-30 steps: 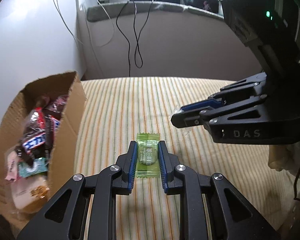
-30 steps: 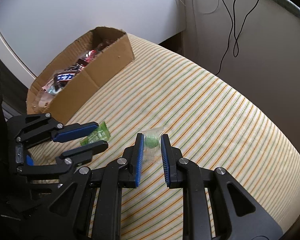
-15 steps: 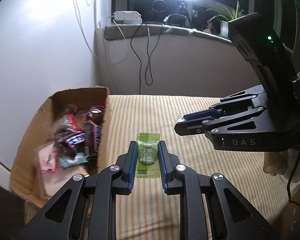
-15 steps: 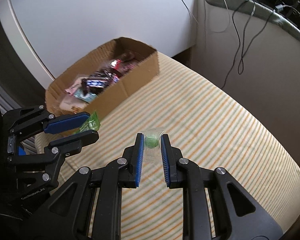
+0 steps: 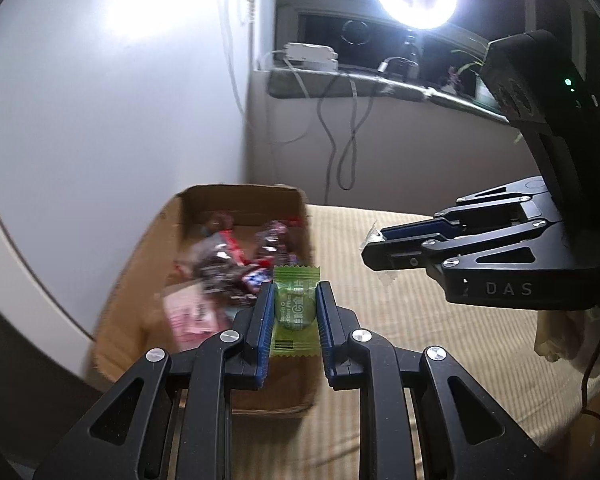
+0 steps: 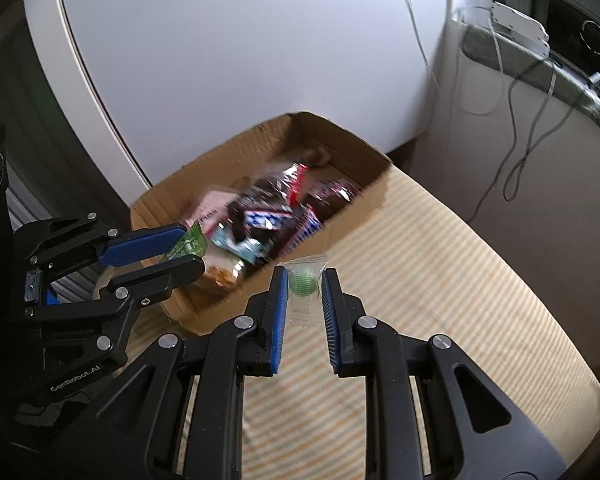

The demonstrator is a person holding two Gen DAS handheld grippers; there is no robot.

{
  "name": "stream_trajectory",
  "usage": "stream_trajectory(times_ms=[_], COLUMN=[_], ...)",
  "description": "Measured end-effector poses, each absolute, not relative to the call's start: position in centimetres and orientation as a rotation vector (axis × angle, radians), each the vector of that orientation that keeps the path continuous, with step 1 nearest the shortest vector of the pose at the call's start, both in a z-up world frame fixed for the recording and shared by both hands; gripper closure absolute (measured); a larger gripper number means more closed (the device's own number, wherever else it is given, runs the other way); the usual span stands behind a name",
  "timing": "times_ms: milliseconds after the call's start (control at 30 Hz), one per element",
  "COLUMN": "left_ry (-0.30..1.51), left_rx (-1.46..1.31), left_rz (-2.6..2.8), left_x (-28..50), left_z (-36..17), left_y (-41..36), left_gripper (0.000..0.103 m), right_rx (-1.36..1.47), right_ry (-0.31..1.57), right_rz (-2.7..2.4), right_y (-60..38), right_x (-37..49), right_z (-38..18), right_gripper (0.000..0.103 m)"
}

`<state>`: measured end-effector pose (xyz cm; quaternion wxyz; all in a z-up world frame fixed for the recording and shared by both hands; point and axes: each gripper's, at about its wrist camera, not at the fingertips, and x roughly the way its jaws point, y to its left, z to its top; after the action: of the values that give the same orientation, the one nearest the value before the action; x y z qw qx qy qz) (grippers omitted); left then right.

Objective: Organize snacks
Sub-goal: 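Carry the green candy over the box and open the left gripper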

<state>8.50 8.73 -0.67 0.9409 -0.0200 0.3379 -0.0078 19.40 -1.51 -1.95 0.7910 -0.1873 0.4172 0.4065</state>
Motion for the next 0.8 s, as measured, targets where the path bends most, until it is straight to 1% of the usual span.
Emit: stream_trajectory(times_ms=[367, 700, 733, 800], left_ry=[0.695, 0.698, 0.699, 0.7], left_rx=[-0.077, -0.09, -0.09, -0.091], left_rz=[0.069, 0.106, 0.11, 0.119], left_x=[8.0, 8.4, 8.4, 8.4], left_z=[-1.3, -1.6, -1.6, -1.7], left_y=[12.9, 14.2, 14.3, 14.4], left_gripper=[0.084, 0.082, 0.082, 0.081], right_rx=[-0.418, -0.428, -0.424, -0.419], right_ry=[0.886, 0.871, 0.873, 0.874], right_rz=[0.919, 0.928, 0.929, 0.929], right_y=[3.7, 5.0, 5.0, 5.0], right_x=[19.3, 19.3, 19.4, 19.6], right_z=[-3.1, -3.4, -3.4, -3.5], right_gripper=[0.085, 0.085, 0.084, 0.08])
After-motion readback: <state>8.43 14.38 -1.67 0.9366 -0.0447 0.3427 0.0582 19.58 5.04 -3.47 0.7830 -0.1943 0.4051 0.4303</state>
